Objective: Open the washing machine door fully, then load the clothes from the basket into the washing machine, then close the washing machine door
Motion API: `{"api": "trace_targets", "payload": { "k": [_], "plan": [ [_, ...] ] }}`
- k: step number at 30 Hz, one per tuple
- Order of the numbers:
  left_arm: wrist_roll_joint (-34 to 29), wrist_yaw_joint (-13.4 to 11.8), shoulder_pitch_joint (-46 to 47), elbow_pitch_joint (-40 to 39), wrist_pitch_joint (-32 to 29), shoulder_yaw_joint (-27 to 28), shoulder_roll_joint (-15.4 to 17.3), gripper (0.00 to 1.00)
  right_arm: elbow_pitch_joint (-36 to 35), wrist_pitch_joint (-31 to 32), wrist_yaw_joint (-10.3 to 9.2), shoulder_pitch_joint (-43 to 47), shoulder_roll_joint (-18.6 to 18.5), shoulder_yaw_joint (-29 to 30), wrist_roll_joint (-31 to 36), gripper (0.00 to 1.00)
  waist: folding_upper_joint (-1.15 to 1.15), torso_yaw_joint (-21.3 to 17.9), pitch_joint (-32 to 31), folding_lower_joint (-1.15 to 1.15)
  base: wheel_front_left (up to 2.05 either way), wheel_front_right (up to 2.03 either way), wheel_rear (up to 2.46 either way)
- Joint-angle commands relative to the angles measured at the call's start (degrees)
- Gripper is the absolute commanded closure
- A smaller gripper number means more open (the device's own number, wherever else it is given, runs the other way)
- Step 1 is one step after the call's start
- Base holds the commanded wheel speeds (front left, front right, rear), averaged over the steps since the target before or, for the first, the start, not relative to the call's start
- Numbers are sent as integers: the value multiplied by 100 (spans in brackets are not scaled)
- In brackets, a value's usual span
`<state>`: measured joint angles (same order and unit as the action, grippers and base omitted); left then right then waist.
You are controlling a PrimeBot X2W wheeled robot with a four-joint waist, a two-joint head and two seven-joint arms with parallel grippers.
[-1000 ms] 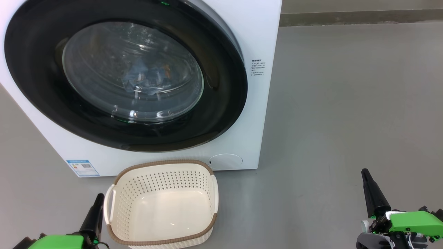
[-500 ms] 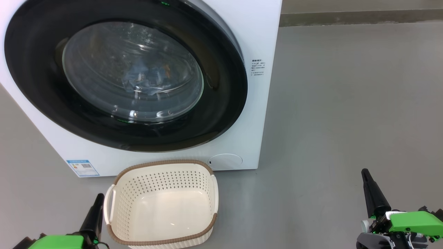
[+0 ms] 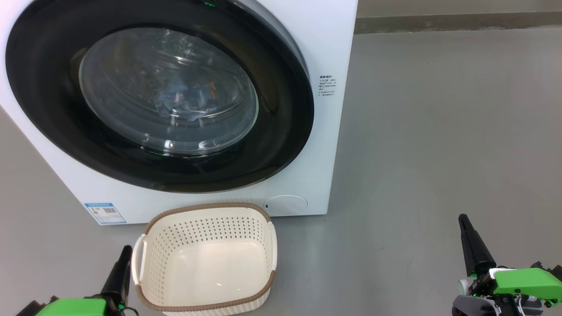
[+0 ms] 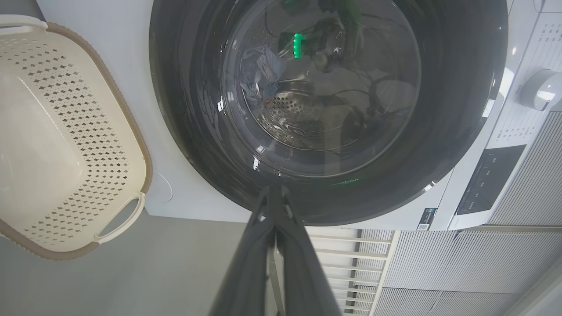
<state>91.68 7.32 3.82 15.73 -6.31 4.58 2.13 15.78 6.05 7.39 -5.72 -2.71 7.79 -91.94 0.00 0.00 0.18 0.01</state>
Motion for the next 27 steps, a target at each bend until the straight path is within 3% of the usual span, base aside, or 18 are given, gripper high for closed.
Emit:
{"api": "trace_targets", "payload": {
  "k": [1,27],
  "plan": [
    [49,17,237,-168,-18,195,75,100,-176,44,10,-46,-17,-127,-22,100,0,0,0,0,0,0,0],
    [49,17,237,-168,-18,194,75,100,-176,44,10,-46,-17,-127,-23,100,0,0,0,0,0,0,0]
  ]
}}
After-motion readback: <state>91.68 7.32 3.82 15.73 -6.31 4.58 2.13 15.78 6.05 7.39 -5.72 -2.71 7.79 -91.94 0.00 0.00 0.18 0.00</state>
